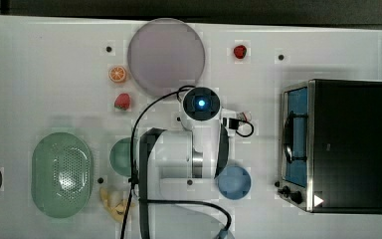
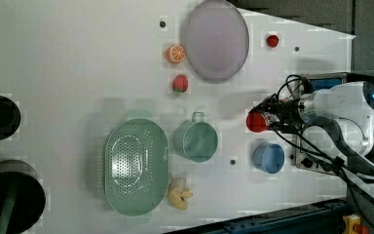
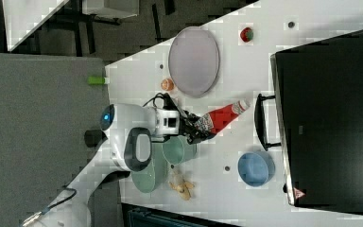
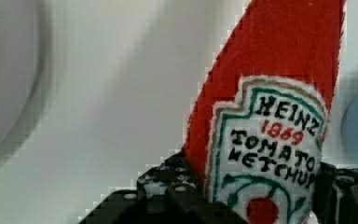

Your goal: Pick Ketchup from oven and place it on table.

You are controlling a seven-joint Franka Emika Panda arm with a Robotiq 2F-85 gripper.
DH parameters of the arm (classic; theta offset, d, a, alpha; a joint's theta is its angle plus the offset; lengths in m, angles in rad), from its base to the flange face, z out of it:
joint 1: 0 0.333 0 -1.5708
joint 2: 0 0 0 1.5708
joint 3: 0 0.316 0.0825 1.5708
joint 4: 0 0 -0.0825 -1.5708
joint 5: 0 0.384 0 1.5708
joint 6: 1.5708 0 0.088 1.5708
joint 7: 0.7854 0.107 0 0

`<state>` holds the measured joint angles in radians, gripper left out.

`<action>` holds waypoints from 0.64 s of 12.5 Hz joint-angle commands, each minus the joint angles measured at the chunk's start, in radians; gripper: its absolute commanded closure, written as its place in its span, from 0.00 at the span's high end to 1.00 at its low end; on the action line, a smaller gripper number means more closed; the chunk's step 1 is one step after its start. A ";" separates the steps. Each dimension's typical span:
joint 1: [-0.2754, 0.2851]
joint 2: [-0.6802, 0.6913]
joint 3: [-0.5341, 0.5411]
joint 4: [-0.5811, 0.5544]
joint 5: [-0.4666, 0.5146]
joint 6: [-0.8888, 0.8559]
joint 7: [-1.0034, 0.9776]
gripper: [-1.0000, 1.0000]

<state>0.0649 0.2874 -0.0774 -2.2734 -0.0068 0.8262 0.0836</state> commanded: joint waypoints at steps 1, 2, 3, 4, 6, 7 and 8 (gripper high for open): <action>0.010 0.015 -0.010 -0.006 0.020 0.063 0.010 0.66; 0.010 0.015 -0.012 -0.013 0.020 0.063 0.010 0.76; 0.010 0.015 -0.013 -0.014 0.020 0.063 0.011 0.87; 0.010 0.015 -0.013 -0.012 0.020 0.064 0.011 0.98; 0.011 0.001 -0.012 -0.004 0.020 0.063 0.028 1.00; 0.011 -0.018 -0.011 0.006 0.020 0.056 0.059 1.00; 0.011 -0.050 -0.011 0.020 0.020 0.040 0.074 1.00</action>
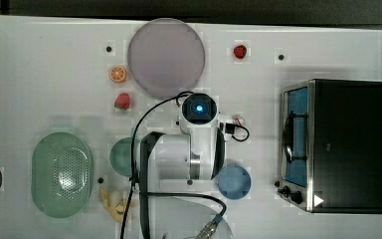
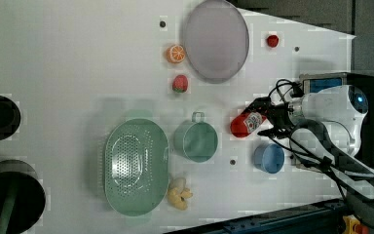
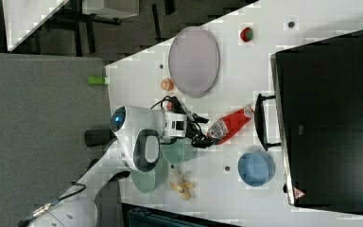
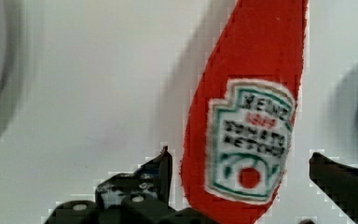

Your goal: Pick Ketchup from oven and place it on table.

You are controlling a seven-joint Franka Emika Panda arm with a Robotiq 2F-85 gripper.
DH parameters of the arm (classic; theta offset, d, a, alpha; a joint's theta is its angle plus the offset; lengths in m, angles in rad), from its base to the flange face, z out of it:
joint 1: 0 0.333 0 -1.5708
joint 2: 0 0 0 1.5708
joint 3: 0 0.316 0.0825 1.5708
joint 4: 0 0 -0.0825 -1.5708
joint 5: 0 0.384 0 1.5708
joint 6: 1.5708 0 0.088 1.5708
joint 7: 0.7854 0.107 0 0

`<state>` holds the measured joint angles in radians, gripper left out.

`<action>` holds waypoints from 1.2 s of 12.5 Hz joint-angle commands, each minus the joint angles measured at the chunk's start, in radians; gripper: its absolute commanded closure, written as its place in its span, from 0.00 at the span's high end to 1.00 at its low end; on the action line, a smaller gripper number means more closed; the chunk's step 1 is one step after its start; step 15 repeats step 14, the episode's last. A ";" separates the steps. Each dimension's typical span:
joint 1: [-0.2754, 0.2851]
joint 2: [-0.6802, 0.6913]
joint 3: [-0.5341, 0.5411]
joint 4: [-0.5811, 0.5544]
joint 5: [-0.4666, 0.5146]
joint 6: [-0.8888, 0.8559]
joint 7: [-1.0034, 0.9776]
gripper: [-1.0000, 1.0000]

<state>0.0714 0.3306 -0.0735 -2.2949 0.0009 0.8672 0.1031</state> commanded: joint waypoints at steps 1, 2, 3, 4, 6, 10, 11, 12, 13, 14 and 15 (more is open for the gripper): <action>0.005 -0.134 -0.015 0.062 0.012 -0.026 0.060 1.00; 0.005 -0.179 -0.015 0.092 0.012 -0.062 0.060 1.00; 0.005 -0.225 -0.015 0.130 0.011 -0.113 0.060 1.00; 0.005 -0.265 -0.016 0.176 0.011 -0.169 0.060 1.00; 0.004 -0.320 -0.017 0.293 0.011 -0.292 0.060 1.00; 0.004 -0.375 -0.017 0.494 0.009 -0.706 0.059 1.00; 0.004 -0.378 -0.016 0.542 0.009 -0.771 0.059 1.00; 0.003 -0.382 -0.018 0.584 0.005 -0.827 0.059 1.00; 0.002 -0.387 -0.021 0.615 0.005 -0.867 0.059 1.00; 0.002 -0.392 -0.022 0.635 0.005 -0.873 0.059 1.00; 0.002 -0.392 -0.022 0.635 0.005 -0.873 0.059 1.00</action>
